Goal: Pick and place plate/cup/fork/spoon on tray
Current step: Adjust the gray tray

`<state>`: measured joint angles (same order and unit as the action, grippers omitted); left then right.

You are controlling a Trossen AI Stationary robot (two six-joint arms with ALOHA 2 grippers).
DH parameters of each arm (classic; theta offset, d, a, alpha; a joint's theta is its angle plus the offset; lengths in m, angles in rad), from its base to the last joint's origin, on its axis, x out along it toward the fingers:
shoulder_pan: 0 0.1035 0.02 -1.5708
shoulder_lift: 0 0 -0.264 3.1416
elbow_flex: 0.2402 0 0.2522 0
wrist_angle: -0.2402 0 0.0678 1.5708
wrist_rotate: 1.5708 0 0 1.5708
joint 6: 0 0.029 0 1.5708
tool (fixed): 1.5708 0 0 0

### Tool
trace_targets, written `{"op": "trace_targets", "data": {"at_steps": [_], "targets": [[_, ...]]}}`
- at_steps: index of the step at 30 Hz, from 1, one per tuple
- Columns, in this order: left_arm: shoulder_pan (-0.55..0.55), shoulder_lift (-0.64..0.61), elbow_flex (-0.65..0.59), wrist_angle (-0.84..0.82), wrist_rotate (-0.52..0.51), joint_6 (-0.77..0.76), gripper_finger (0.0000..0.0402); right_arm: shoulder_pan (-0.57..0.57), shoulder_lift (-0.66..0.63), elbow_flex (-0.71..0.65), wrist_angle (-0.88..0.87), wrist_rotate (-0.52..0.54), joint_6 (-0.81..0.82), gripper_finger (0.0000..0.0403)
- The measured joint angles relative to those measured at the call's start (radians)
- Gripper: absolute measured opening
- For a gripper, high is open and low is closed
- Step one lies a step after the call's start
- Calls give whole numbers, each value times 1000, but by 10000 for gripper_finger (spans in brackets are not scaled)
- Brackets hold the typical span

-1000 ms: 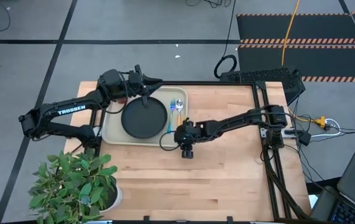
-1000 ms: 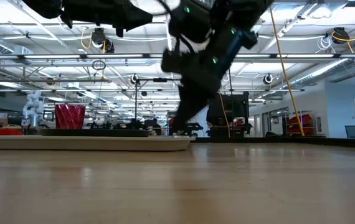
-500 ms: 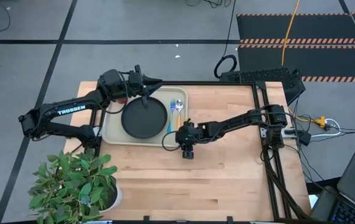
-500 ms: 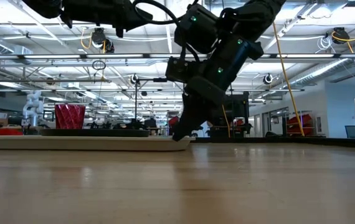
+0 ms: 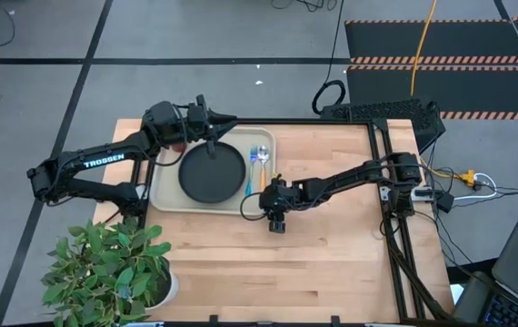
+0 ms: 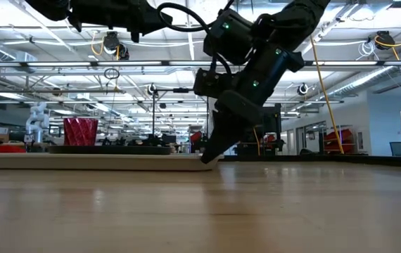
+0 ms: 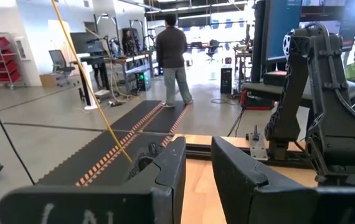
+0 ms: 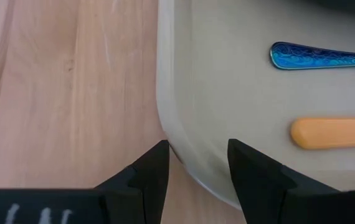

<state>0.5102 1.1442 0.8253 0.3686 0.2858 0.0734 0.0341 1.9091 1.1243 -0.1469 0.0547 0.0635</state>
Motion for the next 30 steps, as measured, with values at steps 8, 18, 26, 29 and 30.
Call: {"op": "trace_targets", "data": {"at_steps": [8,18,26,29,30], "targets": [[0,0,0,-8,0,0,81,14,-24,-3,-95,-2,4,157],[0,0,0,-16,0,0,81,30,-52,-3,-242,0,50,157],[0,0,0,-15,0,0,81,80,-55,-3,-373,3,92,157],[0,0,0,-15,0,0,81,104,-54,-3,-395,11,93,157],[0,0,0,-15,0,0,81,111,-55,-3,-398,14,92,157]]}}
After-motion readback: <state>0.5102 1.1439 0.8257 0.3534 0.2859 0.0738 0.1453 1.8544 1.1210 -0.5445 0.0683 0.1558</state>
